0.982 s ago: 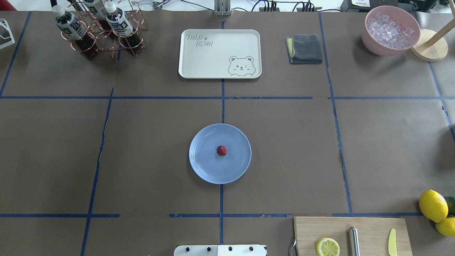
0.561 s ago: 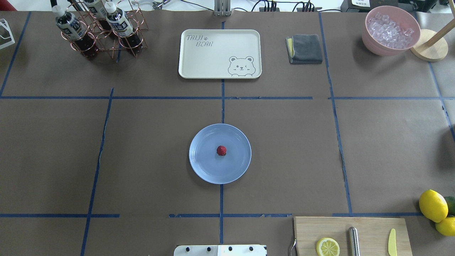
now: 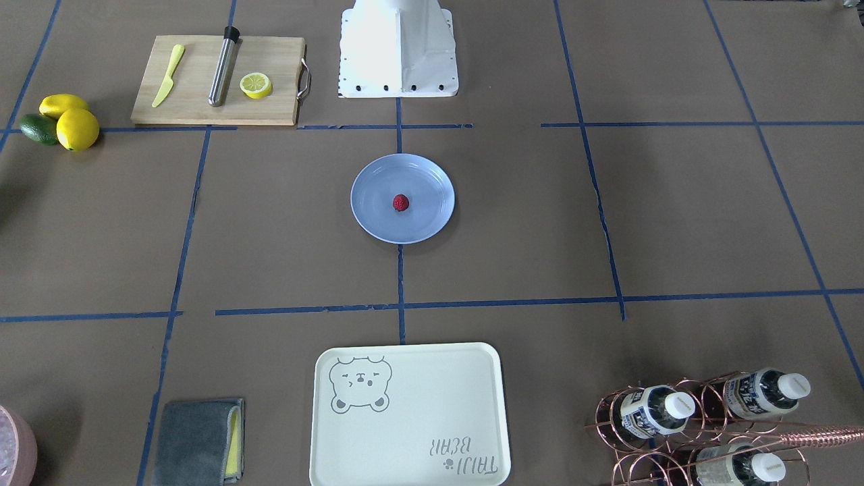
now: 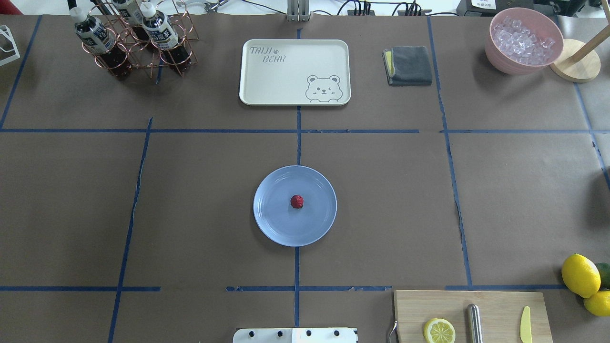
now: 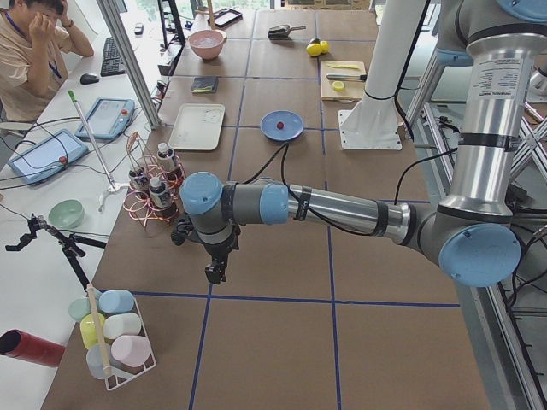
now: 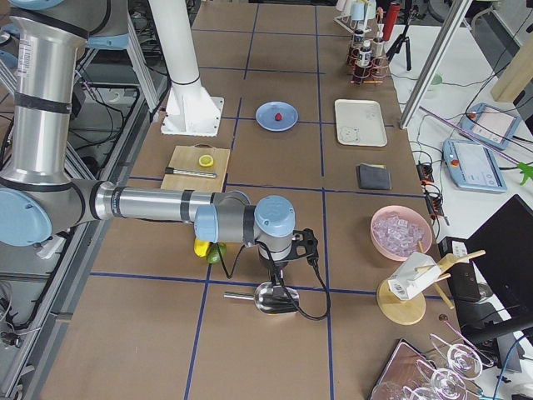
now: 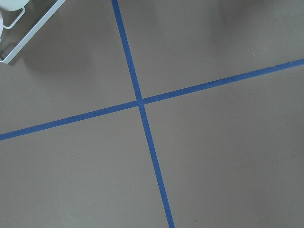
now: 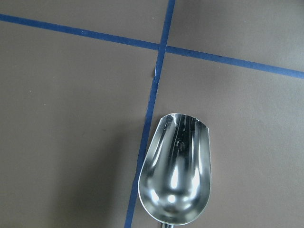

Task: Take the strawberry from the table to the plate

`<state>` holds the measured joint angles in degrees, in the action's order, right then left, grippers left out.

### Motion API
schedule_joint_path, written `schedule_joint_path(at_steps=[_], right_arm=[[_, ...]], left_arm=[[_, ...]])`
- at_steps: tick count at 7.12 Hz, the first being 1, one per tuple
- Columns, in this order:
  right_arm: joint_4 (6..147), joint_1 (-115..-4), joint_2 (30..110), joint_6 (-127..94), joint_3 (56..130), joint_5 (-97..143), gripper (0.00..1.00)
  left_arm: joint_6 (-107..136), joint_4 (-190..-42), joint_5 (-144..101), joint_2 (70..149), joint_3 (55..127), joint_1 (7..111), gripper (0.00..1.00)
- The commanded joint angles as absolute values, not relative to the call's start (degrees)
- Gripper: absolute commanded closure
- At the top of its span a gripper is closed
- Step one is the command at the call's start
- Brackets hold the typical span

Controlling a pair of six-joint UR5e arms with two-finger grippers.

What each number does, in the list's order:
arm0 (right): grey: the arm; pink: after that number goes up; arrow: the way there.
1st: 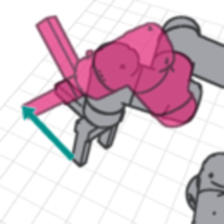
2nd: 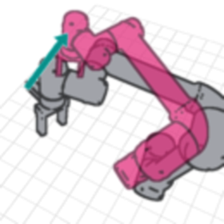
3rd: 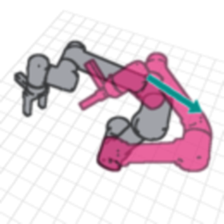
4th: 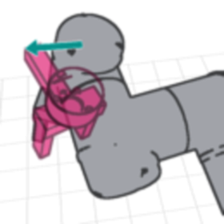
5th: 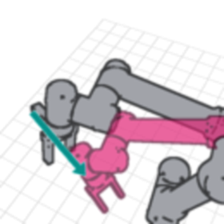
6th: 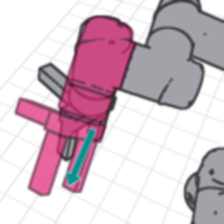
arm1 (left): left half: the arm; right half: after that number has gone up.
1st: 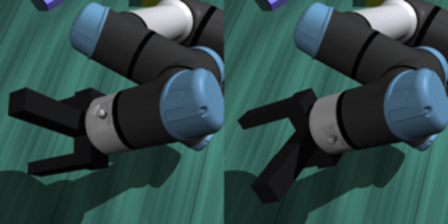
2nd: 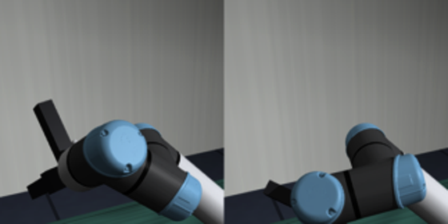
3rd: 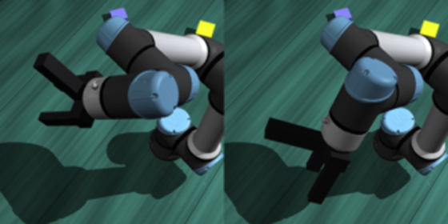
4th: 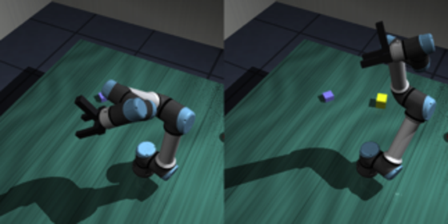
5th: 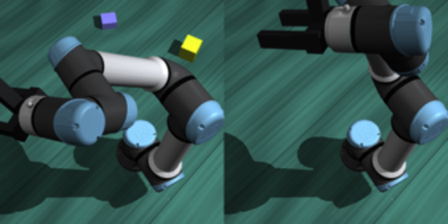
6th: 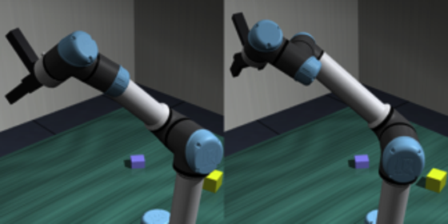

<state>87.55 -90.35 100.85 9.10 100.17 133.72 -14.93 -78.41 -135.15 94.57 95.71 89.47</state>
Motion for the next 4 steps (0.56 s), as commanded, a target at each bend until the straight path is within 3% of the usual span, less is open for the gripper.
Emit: schedule_joint_path(at_steps=[1, 4], right_arm=[[87.45, -90.35, 100.81, 9.05, 100.2, 134.12, 0.0], [87.45, -90.35, 100.63, 9.05, 100.9, 134.12, 0.0]], left_arm=[[-14.77, -78.57, -135.17, 94.66, 95.89, 89.47, 0.0], [-14.85, -78.57, -135.18, 94.75, 96.15, 89.47, 0.0]])
